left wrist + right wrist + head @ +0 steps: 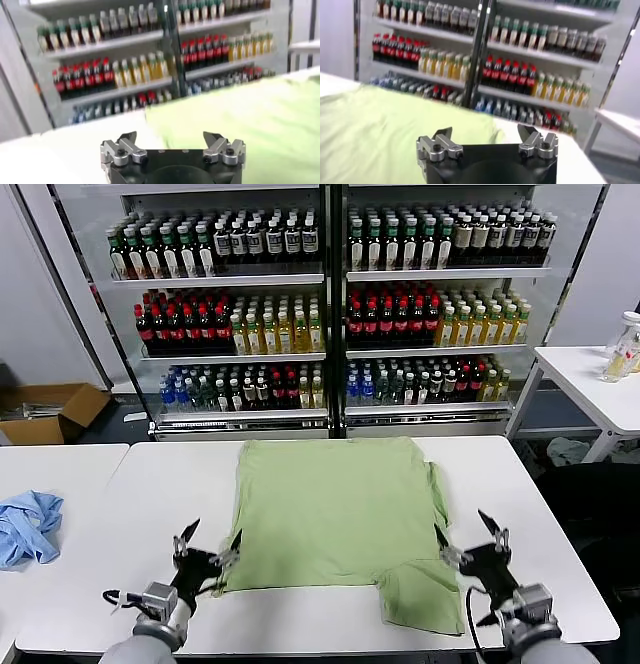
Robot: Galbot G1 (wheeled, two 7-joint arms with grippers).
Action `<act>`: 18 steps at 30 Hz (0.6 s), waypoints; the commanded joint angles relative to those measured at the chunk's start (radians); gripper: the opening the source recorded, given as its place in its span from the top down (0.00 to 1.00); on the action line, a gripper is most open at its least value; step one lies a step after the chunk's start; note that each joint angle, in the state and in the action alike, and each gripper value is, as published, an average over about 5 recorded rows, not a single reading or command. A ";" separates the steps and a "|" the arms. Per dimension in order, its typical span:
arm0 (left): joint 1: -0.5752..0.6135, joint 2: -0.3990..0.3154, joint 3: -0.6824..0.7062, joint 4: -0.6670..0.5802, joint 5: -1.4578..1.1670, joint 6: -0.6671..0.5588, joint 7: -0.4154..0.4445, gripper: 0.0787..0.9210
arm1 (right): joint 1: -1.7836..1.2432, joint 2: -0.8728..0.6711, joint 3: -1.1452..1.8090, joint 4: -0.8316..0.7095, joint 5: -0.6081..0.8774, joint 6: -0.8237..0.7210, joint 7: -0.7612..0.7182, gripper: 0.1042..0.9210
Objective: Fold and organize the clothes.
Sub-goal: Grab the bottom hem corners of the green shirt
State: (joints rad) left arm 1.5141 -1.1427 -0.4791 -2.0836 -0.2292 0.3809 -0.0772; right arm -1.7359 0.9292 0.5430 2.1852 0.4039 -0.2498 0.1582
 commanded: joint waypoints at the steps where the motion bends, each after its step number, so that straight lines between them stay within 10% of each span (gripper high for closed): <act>1: 0.121 0.032 -0.008 -0.076 -0.097 0.182 -0.058 0.12 | -0.117 -0.018 0.018 0.013 0.028 -0.004 0.005 0.12; 18: 0.082 -0.007 0.006 -0.032 -0.145 0.178 -0.081 0.12 | -0.106 0.009 -0.052 -0.061 0.028 0.020 0.030 0.12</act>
State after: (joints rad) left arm 1.5836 -1.1451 -0.4745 -2.1118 -0.3436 0.5225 -0.1428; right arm -1.8123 0.9377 0.4989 2.1325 0.4327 -0.2305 0.1856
